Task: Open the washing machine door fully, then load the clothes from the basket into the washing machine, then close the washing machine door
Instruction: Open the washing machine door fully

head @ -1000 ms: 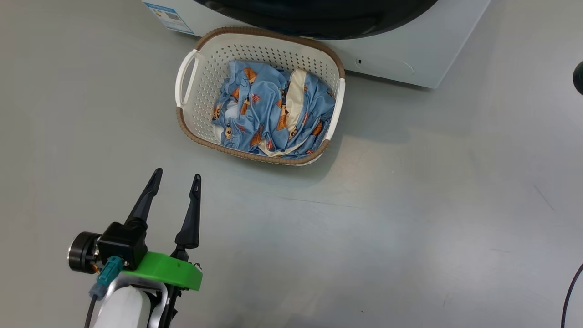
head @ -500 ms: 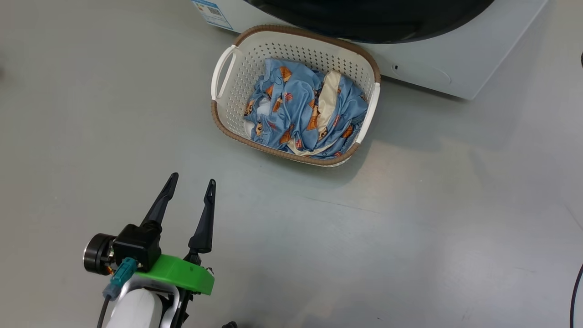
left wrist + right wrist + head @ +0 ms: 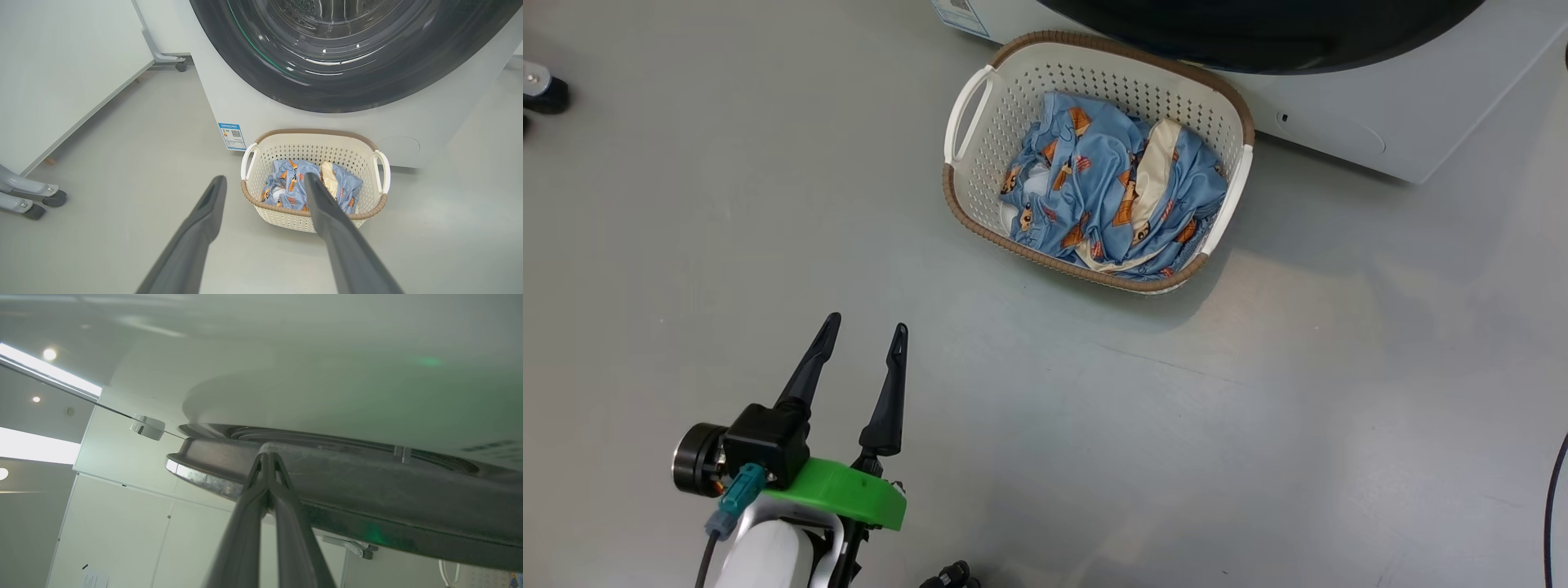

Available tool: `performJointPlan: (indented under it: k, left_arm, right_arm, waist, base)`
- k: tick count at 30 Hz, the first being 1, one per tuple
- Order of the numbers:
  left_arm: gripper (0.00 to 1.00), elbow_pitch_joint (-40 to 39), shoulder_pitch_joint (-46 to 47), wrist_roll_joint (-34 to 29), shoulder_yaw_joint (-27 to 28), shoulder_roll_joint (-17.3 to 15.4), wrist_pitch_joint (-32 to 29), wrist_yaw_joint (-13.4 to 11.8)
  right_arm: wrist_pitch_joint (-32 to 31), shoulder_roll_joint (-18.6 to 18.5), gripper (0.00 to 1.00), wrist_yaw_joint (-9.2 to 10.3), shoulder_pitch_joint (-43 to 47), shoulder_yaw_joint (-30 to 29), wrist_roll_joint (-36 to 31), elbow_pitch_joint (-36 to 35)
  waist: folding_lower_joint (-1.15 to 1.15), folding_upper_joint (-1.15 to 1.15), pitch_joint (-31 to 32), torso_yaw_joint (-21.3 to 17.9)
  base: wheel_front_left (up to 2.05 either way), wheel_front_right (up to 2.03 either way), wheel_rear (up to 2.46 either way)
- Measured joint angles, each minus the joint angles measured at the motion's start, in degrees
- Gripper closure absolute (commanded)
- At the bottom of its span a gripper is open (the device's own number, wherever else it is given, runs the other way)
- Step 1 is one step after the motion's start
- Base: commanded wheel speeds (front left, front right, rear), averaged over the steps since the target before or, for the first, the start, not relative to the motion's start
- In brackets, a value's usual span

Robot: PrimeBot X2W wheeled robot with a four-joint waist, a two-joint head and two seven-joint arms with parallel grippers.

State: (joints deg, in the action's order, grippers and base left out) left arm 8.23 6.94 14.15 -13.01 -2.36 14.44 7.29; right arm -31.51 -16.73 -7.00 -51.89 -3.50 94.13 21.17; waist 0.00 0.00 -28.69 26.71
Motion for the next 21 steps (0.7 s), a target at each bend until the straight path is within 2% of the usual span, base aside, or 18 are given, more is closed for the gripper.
performJointPlan:
  k: [21]
  left_arm:
    - [0.0, -1.6, -0.8, 0.2, 0.2, 0.5, 0.0, 0.0]
  right_arm:
    - [-1.9, -1.4, 1.0, -0.16, -4.4, 1.2, -2.4, 1.0]
  waist:
    - [0.0, 0.0, -4.4, 0.9]
  base:
    - [0.0, 0.0, 0.0]
